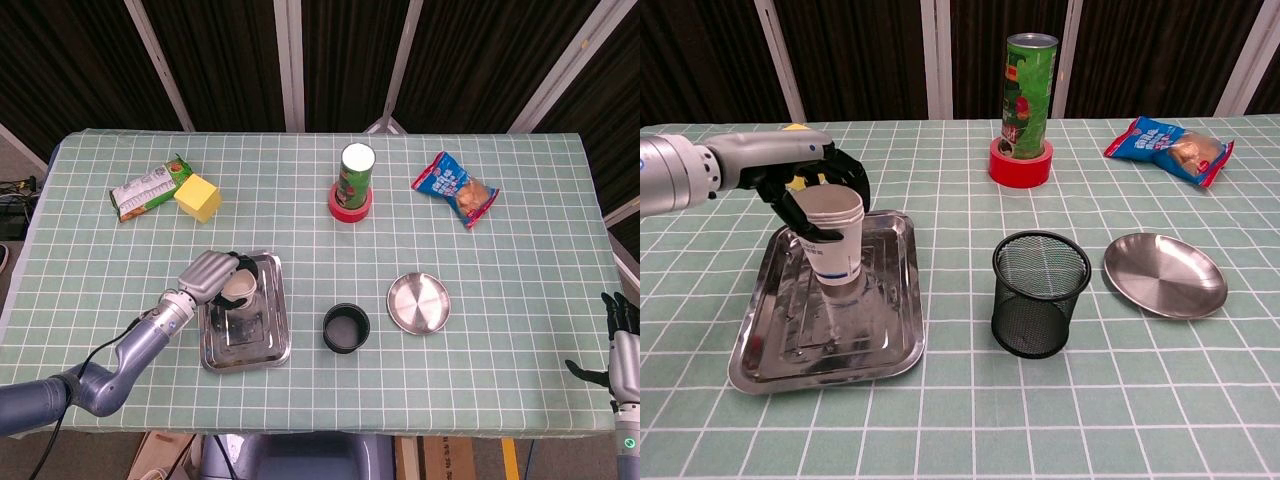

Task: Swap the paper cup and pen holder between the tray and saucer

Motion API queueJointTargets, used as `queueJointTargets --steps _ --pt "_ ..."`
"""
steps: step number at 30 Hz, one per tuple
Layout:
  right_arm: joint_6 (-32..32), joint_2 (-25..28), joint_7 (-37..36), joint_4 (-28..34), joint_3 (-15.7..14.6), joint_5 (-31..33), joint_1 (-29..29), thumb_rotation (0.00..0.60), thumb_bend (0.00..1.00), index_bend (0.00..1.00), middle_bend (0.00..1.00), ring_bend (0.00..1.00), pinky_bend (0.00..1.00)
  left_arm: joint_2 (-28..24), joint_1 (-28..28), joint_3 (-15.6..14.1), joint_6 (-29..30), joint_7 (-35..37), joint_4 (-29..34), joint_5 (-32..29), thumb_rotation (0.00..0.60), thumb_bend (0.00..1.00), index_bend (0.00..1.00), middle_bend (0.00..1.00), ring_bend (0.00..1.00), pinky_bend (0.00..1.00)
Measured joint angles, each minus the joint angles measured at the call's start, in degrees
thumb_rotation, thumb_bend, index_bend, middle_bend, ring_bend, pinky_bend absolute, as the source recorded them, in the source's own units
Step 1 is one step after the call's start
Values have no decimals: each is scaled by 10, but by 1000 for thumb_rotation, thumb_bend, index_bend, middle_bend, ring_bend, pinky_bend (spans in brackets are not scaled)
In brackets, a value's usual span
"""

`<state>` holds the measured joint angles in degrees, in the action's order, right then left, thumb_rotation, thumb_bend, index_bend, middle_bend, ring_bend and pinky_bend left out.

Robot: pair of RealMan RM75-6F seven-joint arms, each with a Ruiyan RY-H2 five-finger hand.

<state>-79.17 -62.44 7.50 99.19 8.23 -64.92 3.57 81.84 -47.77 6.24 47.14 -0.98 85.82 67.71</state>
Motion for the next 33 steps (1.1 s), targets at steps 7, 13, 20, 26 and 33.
queueJointTargets --steps 7,13,20,26,33 --pt "-1 1 -1 1 -1 -2 -1 600 0 0 7 50 0 5 -2 -11 -33 35 -16 32 600 166 310 107 80 248" --pt "-3 4 1 4 -4 -8 -3 600 0 0 7 50 0 -24 -5 -8 -40 42 18 40 600 64 256 24 4 192" --pt "-5 6 5 8 -4 -8 -3 600 0 0 7 50 0 -71 11 -2 9 21 85 55 600 64 242 11 0 162" --pt "0 9 -4 6 -9 -22 -3 600 0 0 7 50 0 -107 71 -12 142 -34 145 96 600 65 240 20 0 181" --pt "21 7 -56 -15 -19 -91 14 600 0 0 8 50 0 -143 237 -74 363 -79 178 149 600 65 234 21 0 173"
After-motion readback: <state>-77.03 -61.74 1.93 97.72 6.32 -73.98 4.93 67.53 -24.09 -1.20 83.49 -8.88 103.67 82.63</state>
